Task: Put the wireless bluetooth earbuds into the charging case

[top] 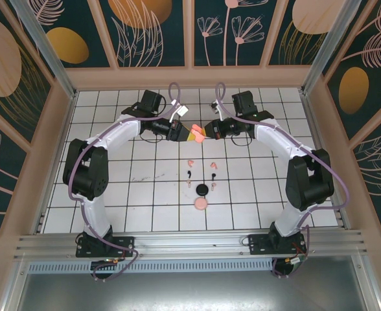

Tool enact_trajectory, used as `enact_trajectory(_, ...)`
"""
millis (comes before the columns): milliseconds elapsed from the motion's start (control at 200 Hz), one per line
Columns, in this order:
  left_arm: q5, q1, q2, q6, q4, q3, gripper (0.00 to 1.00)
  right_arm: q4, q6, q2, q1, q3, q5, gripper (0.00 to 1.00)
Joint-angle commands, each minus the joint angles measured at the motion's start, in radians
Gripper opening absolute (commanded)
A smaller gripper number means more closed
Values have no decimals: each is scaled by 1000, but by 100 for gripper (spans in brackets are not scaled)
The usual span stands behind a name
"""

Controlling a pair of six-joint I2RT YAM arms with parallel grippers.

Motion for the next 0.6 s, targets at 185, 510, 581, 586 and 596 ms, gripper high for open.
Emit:
enact_trajectory(185, 37, -4, -25, -88, 181, -68, 0, 74, 61, -24, 10, 39, 7, 2)
enact_trajectory(510, -145, 18, -181, -330, 609, -318, 0, 141, 203, -181, -31, -49, 146, 58)
enact_trajectory(581, -188, 36, -242, -381, 708, -382, 0, 133, 243, -231, -35, -92, 203, 59)
enact_trajectory(586, -192, 38, -246, -386, 716, -386, 0, 133, 246, -234, -35, -95, 207, 59)
enact_trajectory(596, -198, 39, -254, -395, 729, -396, 0, 132, 254, -242, -34, -103, 213, 59)
